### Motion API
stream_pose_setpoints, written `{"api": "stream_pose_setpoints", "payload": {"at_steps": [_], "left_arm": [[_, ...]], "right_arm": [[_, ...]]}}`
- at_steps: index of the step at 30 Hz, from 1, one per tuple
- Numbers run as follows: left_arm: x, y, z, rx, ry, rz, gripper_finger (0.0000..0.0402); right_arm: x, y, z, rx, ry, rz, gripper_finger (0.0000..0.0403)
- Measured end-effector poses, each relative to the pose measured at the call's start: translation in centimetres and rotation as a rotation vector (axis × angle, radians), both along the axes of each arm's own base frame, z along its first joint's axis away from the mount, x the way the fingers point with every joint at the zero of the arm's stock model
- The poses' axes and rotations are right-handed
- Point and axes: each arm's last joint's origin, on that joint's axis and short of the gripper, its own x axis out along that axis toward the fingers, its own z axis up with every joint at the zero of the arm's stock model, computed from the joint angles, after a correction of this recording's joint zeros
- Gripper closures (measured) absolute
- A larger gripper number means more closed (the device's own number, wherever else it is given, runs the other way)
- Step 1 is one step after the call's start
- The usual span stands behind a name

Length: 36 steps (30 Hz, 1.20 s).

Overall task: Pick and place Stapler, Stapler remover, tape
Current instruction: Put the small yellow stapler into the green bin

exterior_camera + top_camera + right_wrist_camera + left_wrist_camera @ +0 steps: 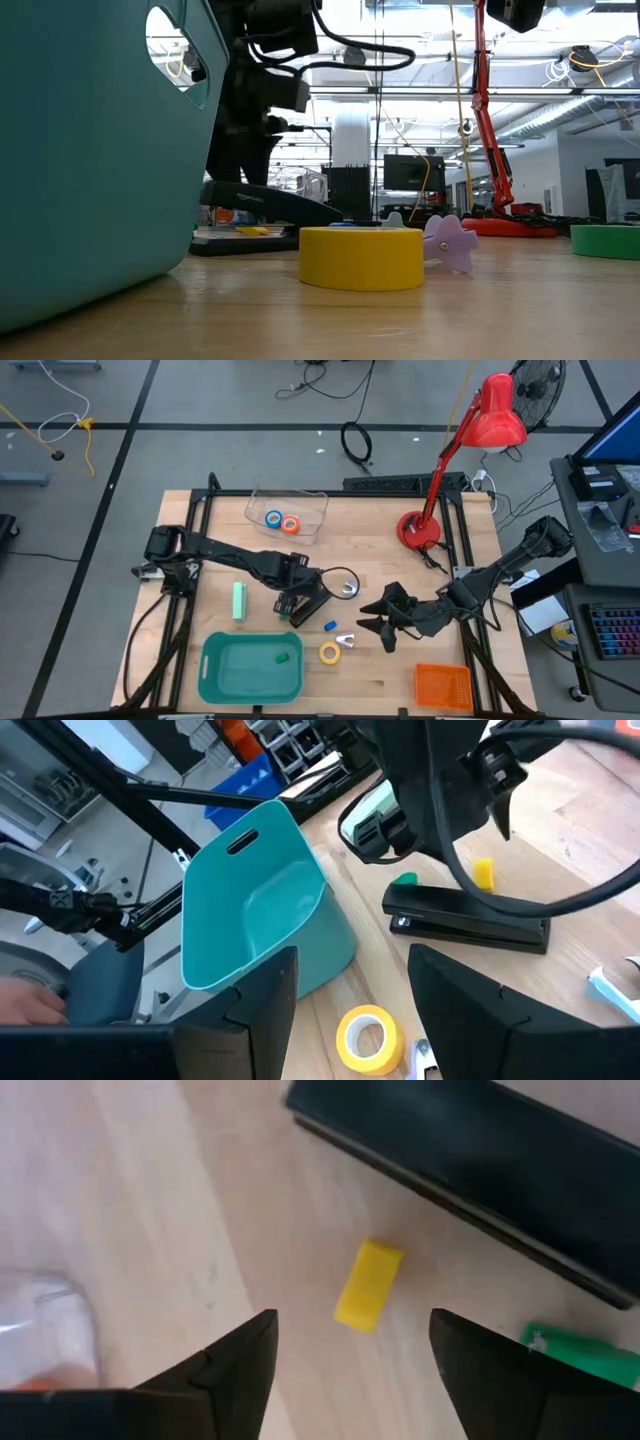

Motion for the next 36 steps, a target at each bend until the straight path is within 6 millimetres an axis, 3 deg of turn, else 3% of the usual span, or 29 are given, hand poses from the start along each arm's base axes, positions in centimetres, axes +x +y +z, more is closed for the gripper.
{"api": "stream_pose_setpoints", "payload": {"at_steps": [8, 15, 21, 36], "left_arm": [[0.7, 0.2, -1.2, -0.010, 0.000, -0.024, 0.0151], [1.0, 0.6, -3.4, -0.030, 0.078, -0.010, 0.0162], [0.7, 1.1, -3.6, -0.021, 0.113, -0.002, 0.0167], [0.6, 1.1, -3.6, -0.045, 0.121, 0.067, 0.0295]], "right_arm": [[0.0, -0.1, 0.1, 0.002, -0.014, -0.026, 0.0218], [0.1, 0.0, 0.1, 0.025, -0.020, -0.035, 0.0218], [0.1, 0.0, 0.1, 0.026, -0.019, -0.036, 0.0218], [0.0, 0.0, 0.1, 0.005, -0.016, -0.022, 0.0218]]}}
